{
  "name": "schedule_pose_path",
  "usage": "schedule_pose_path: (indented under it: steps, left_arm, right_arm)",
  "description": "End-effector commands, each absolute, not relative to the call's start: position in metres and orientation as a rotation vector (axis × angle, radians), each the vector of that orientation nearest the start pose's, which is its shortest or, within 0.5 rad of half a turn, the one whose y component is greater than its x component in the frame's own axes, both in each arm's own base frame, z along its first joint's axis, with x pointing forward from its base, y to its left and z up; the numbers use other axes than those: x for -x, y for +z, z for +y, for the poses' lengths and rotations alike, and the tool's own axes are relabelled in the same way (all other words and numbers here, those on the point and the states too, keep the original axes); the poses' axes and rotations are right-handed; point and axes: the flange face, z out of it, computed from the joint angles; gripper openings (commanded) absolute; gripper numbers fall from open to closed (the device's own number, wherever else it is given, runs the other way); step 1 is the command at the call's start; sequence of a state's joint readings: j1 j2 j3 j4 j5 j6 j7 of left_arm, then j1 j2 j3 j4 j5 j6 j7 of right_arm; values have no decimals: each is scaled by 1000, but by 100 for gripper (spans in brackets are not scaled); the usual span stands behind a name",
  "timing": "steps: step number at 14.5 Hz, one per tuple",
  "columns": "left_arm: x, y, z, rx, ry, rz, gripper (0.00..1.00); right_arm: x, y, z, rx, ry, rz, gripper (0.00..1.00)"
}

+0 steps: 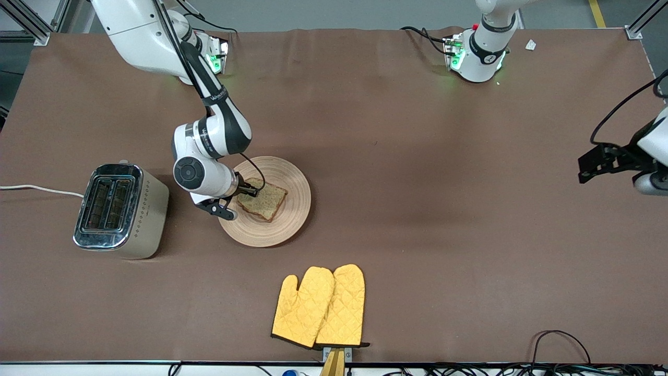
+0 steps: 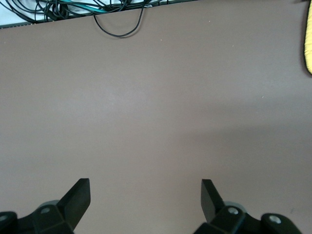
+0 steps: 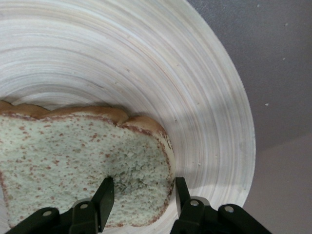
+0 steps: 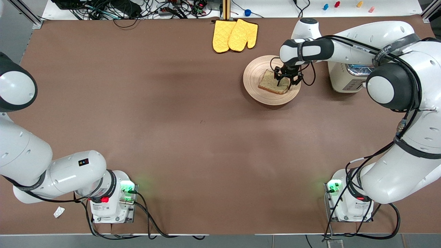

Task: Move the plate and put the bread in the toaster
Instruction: 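Pinch the bread slice with the right gripper and lift it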

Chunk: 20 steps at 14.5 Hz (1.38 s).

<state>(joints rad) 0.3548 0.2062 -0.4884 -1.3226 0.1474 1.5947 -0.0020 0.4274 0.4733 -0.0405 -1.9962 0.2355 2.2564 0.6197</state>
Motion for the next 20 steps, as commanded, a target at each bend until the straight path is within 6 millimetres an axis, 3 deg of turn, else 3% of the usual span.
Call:
schedule_pose_path:
  steps: [1, 3, 7, 11, 18, 20]
  left_arm:
    - [-594, 655, -20, 3115, -164, 102, 100]
    - [-581, 662, -16, 3103, -149, 76, 100]
    - [-560, 667, -13, 3099, -127, 48, 100]
    - [-556, 667, -17, 3112, -120, 55, 100]
    - [-560, 658, -20, 3197, -99, 14, 100]
    - [-562, 657, -19, 3189, -102, 26, 100]
  right_arm:
    - [-530, 211, 221, 3016, 384, 625, 54]
    - [-531, 211, 221, 3015, 381, 625, 54]
    - [-528, 207, 219, 3017, 380, 627, 42]
    - [-521, 199, 213, 3026, 335, 562, 35]
    - [-518, 198, 215, 3028, 330, 557, 8]
    - [-518, 198, 216, 3028, 321, 551, 6]
